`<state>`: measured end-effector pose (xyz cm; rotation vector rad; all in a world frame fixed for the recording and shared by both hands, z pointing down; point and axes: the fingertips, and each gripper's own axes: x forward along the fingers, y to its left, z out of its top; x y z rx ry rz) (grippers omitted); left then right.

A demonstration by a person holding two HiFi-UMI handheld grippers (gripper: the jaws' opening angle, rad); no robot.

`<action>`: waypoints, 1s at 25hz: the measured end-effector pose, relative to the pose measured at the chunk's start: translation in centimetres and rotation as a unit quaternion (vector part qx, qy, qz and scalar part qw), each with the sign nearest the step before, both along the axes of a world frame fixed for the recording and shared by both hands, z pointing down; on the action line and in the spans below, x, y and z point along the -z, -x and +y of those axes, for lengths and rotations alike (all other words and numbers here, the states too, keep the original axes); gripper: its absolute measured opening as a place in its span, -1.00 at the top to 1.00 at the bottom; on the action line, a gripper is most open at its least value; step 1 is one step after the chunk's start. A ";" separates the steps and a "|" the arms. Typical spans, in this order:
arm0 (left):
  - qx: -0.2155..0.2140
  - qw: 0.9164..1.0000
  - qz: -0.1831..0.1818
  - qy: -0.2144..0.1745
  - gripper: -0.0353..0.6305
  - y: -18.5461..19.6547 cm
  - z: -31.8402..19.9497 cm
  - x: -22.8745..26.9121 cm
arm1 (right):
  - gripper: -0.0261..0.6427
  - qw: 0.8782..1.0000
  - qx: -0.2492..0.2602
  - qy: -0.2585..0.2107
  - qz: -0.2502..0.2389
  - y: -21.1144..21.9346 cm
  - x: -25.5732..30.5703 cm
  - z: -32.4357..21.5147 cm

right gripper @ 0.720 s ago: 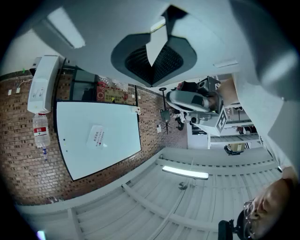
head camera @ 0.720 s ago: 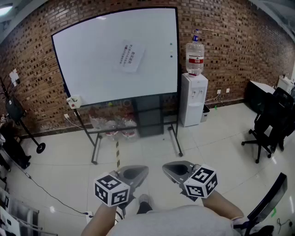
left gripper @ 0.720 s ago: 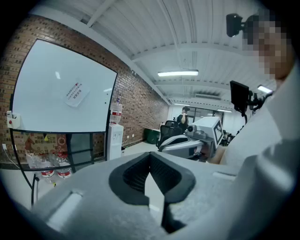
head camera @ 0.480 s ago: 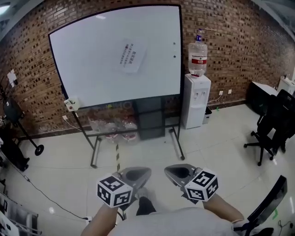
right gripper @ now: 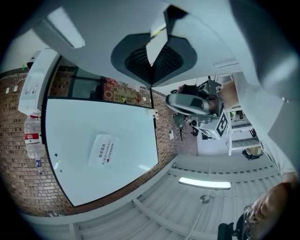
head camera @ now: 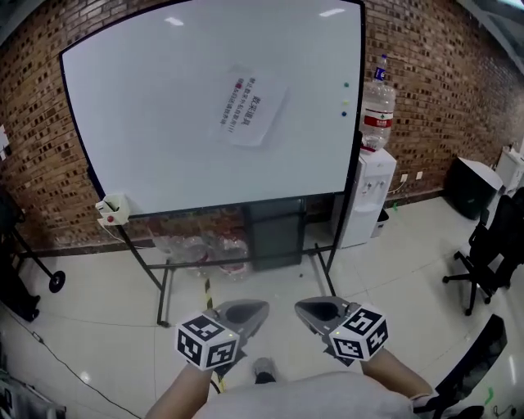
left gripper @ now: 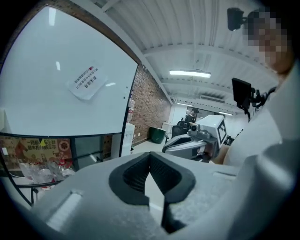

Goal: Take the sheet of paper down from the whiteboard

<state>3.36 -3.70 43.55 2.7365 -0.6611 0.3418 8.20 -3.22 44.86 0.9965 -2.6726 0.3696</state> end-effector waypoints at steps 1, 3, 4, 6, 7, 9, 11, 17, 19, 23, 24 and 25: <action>0.001 1.000 -0.001 -0.001 0.89 1.0 -2.9 0.4 | 0.93 1.000 0.000 -0.001 0.000 0.9 0.5 -2.9; 0.007 1.000 0.000 -0.008 0.89 3.0 -8.2 0.9 | 0.93 1.000 0.001 -0.007 0.003 2.7 0.9 -8.2; 0.012 1.000 0.003 -0.014 0.89 4.0 -10.5 1.1 | 0.93 1.000 0.002 -0.012 0.005 3.6 0.9 -10.3; 0.021 0.999 0.011 -0.025 0.89 5.7 -14.5 1.4 | 0.93 1.000 0.005 -0.023 0.010 5.1 0.8 -13.8; 0.024 0.999 0.013 -0.031 0.89 6.2 -16.1 1.7 | 0.93 0.999 0.006 -0.029 0.014 5.6 0.8 -15.2; 0.025 0.999 0.014 -0.040 0.89 6.8 -18.6 2.2 | 0.93 0.999 0.006 -0.035 0.019 6.2 0.9 -17.5; 0.026 0.999 0.013 -0.043 0.89 7.1 -20.5 2.5 | 0.93 0.999 0.003 -0.036 0.018 6.4 1.0 -19.2; 0.020 0.999 0.015 -0.035 0.89 6.5 -25.4 2.4 | 0.93 0.999 -0.018 -0.030 0.012 4.8 1.0 -24.2; 0.020 0.999 0.012 -0.037 0.89 6.1 -27.0 2.6 | 0.93 0.999 -0.017 -0.032 0.007 4.3 1.3 -26.1; 0.025 0.998 0.005 -0.050 0.89 5.4 -30.4 3.4 | 0.93 0.999 -0.005 -0.048 0.004 4.0 2.2 -30.0; 0.028 0.998 0.003 -0.053 0.89 5.4 -31.3 3.6 | 0.93 0.999 0.000 -0.052 0.004 4.0 2.5 -31.0; 0.032 0.998 0.003 -0.057 0.89 5.3 -32.3 4.0 | 0.93 0.998 0.006 -0.056 0.006 4.0 2.8 -32.0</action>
